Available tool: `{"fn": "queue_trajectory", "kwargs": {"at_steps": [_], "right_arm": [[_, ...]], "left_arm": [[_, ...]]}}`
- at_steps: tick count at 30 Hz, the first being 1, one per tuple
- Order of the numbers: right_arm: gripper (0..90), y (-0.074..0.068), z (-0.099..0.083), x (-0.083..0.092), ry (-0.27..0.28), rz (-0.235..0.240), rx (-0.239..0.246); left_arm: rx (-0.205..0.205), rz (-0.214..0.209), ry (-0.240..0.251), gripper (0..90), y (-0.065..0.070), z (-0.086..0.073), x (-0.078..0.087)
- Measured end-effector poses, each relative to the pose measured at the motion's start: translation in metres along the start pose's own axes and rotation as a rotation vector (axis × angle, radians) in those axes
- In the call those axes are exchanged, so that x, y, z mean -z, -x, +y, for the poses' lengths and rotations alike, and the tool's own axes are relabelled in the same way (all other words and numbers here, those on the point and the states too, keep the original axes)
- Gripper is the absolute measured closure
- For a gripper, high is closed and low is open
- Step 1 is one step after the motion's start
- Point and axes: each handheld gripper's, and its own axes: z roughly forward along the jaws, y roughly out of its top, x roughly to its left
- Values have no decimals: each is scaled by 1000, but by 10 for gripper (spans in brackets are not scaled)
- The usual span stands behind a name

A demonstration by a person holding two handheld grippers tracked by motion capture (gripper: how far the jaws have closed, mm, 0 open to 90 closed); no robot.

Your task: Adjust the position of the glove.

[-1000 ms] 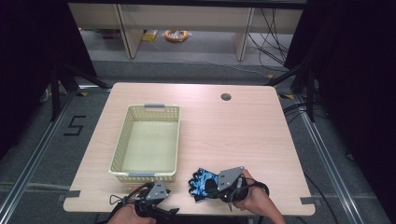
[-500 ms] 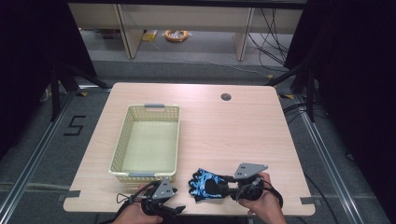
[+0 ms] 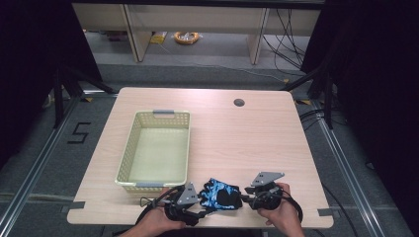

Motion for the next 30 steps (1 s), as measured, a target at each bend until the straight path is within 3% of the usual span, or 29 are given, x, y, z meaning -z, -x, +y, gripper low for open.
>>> {"fn": "queue_trajectory", "kwargs": {"at_steps": [2, 4, 6, 7, 8, 10, 11, 13, 16, 19, 23, 25, 27, 28, 29, 30], "right_arm": [[658, 1, 0, -3, -19, 9, 8], [659, 1, 1, -8, -14, 10, 24], [660, 0, 3, -11, -22, 15, 36], [663, 0, 5, -12, -38, 17, 48], [665, -1, 6, -14, -43, 22, 57], [719, -1, 8, -18, -52, 19, 78], [753, 0, 10, -19, -57, 25, 120], [780, -2, 9, -19, -63, 19, 97], [868, -1, 12, -17, -79, 3, 145], [894, -1, 13, -16, -82, -13, 154], [896, -4, 15, -10, -44, -27, 157], [897, -5, 18, -3, -25, -45, 181], [897, -5, 22, 1, -13, -70, 195], [897, -4, 25, 2, -6, -80, 233], [897, -5, 27, 3, -10, -90, 218], [897, -4, 29, 1, -13, -90, 238]], "left_arm": [[-3, -4, -2, 441, 0, 1, -2], [-32, 3, -14, 464, -2, 2, -4], [-16, -5, -13, 498, -1, 1, -7], [-50, 2, -25, 513, -2, 2, -7], [-32, -2, -23, 526, 0, 2, -8], [-40, -5, -17, 581, -1, 3, -10], [-78, 9, -20, 643, -2, 4, -10], [-78, 20, -36, 670, -3, 4, -10], [-89, 22, -23, 739, -4, 5, -9], [-115, 38, -18, 789, -2, 7, -4], [-120, 40, 8, 835, 2, 11, 2], [-120, 52, 31, 845, 4, 14, 7], [-139, 39, 35, 845, 7, 18, 11], [-144, 41, 54, 844, 11, 19, 11], [-149, 43, 51, 844, 14, 19, 11], [-163, 42, 47, 844, 17, 19, 11]]}}
